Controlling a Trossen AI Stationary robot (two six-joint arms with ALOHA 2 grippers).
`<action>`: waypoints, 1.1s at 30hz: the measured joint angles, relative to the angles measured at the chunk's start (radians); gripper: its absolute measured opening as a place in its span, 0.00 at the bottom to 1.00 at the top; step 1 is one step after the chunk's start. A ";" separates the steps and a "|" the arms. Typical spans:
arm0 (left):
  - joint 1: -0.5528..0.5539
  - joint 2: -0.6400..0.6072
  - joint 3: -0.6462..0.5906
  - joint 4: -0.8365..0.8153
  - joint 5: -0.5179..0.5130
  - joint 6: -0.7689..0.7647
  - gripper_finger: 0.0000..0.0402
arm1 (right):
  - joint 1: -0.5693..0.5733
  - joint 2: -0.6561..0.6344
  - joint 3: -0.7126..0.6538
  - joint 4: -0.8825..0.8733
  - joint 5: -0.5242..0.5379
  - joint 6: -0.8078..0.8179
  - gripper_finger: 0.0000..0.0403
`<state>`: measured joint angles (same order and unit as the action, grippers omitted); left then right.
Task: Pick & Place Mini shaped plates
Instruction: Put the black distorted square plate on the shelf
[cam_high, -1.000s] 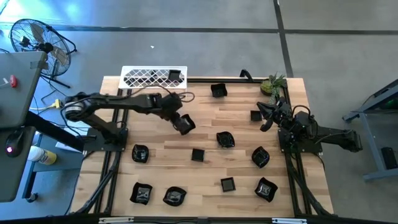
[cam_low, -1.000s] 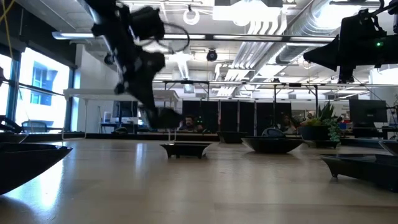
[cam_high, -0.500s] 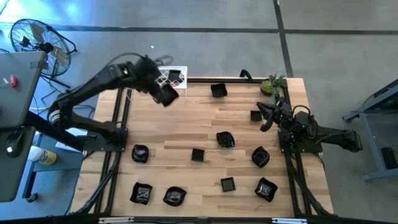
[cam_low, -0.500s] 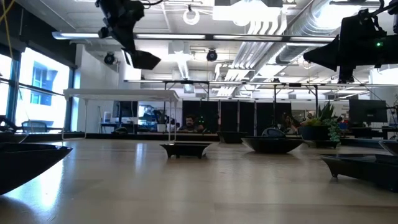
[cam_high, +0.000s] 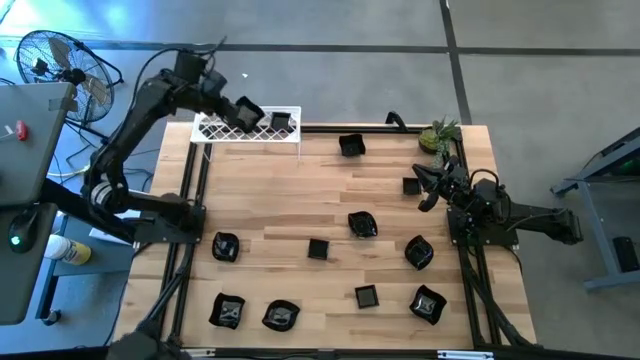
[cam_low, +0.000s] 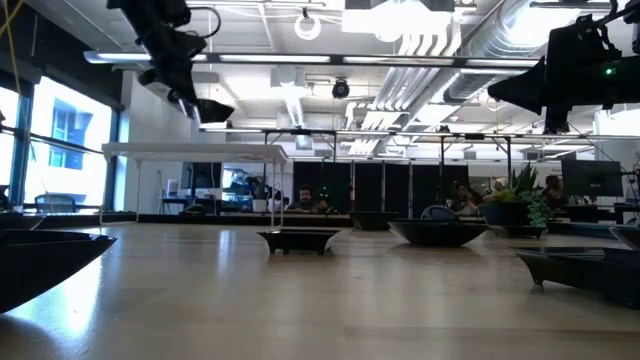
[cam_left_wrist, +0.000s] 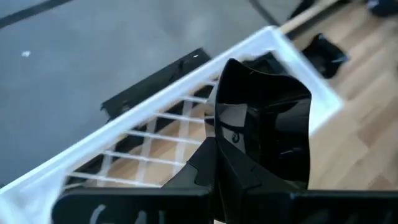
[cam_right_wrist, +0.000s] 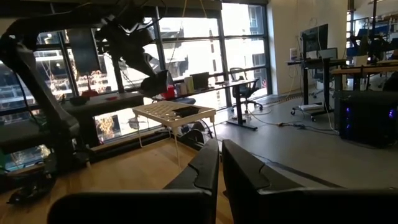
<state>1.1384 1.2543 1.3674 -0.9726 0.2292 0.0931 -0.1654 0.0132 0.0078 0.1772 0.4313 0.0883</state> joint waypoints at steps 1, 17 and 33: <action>0.023 0.011 0.000 -0.002 0.007 0.009 0.00 | 0.000 0.000 0.000 0.000 0.000 0.000 0.04; 0.086 0.174 -0.001 0.005 0.104 0.123 0.00 | 0.000 0.000 0.000 0.000 0.000 -0.001 0.04; 0.086 0.177 -0.001 0.015 0.015 0.105 0.07 | 0.000 0.000 0.000 0.000 0.000 -0.001 0.04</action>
<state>1.2240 1.4315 1.3666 -0.9573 0.2440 0.1978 -0.1655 0.0132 0.0079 0.1772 0.4313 0.0872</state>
